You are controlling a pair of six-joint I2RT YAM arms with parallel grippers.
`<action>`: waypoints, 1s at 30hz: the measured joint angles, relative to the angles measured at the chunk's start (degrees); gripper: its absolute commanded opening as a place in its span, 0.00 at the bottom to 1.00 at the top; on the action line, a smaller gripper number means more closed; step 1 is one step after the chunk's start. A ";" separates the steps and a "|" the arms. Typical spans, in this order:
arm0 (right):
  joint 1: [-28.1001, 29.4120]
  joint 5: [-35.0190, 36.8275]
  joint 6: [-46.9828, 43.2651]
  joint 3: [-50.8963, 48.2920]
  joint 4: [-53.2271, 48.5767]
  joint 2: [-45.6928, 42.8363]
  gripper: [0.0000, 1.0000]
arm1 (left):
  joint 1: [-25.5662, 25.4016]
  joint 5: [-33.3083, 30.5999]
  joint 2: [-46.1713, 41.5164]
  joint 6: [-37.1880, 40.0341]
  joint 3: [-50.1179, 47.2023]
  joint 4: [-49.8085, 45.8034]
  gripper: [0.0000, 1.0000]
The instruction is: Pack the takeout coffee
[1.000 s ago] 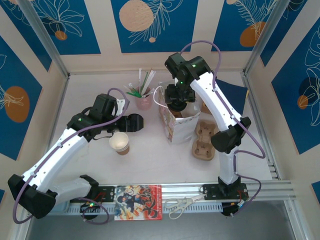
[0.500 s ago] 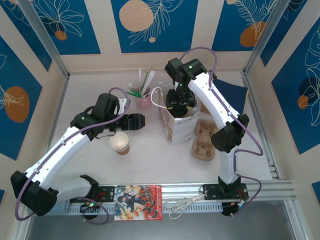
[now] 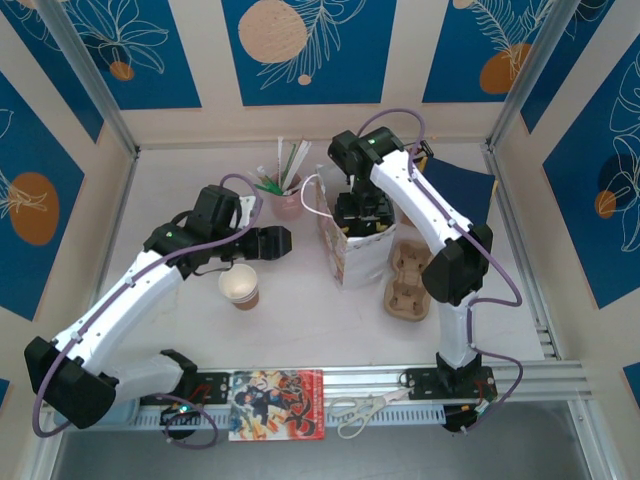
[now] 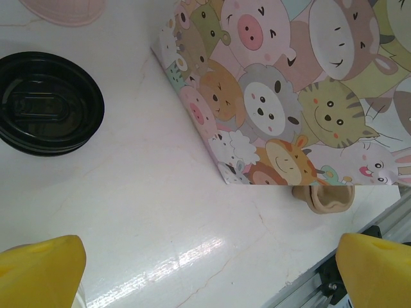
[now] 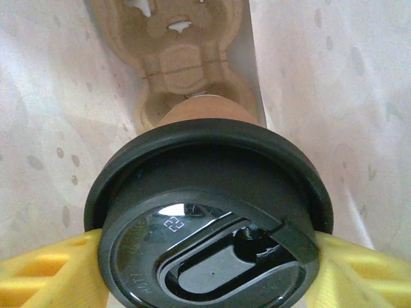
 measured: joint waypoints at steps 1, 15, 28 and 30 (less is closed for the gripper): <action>0.00 0.00 -0.09 -0.26 -0.02 0.00 0.70 | 0.02 0.00 0.02 0.00 0.02 0.00 1.00; -0.02 -0.02 -1.79 -3.23 0.00 -0.02 0.70 | 0.17 0.00 1.20 0.02 0.90 0.02 1.00; -0.17 -0.02 -2.36 -4.42 0.66 0.00 0.70 | 0.55 -1.01 1.81 -0.02 1.53 0.00 1.00; -0.28 -0.04 -2.36 -4.42 0.68 0.00 0.70 | 0.72 -1.22 1.81 -0.04 1.53 0.00 1.00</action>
